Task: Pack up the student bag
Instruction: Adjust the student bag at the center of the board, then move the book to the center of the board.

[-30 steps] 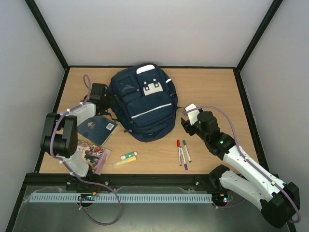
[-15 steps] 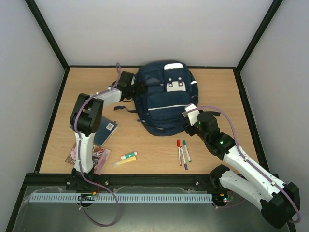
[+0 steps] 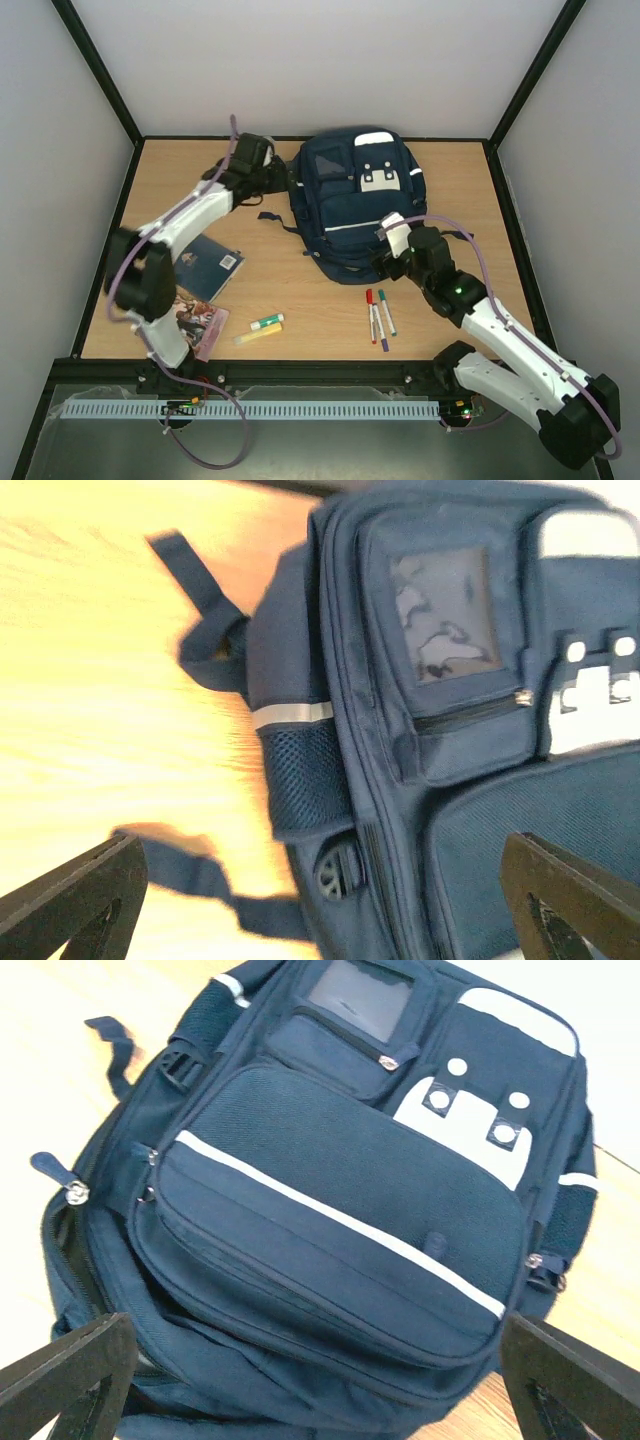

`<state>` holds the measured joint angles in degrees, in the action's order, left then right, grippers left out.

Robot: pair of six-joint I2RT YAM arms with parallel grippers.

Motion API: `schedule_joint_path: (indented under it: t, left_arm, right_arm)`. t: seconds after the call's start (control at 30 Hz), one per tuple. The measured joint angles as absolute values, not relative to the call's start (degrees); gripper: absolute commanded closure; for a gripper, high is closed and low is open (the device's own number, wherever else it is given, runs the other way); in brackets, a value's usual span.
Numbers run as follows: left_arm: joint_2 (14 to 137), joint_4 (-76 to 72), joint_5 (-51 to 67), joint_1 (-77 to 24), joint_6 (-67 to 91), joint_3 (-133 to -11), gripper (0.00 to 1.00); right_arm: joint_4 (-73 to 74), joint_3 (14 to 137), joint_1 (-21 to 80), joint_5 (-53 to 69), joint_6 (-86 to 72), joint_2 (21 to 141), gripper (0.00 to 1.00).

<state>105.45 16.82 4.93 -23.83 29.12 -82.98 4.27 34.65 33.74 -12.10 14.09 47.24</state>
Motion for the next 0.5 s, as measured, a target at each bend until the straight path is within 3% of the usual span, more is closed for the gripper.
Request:
schedule_joint_path:
  t: [0.3,0.5]
  left_arm:
    - [78.4,24.0,-2.0,-23.8,21.3,-66.2,0.01]
    - [64.5,25.9,-8.5,-20.1,20.4,-53.3,0.01]
  right_arm:
    - [6.4,44.1,33.8,-5.7,15.4,55.2,0.01]
    - [3.1,43.0,33.8,1.5,15.8,59.7,0.01]
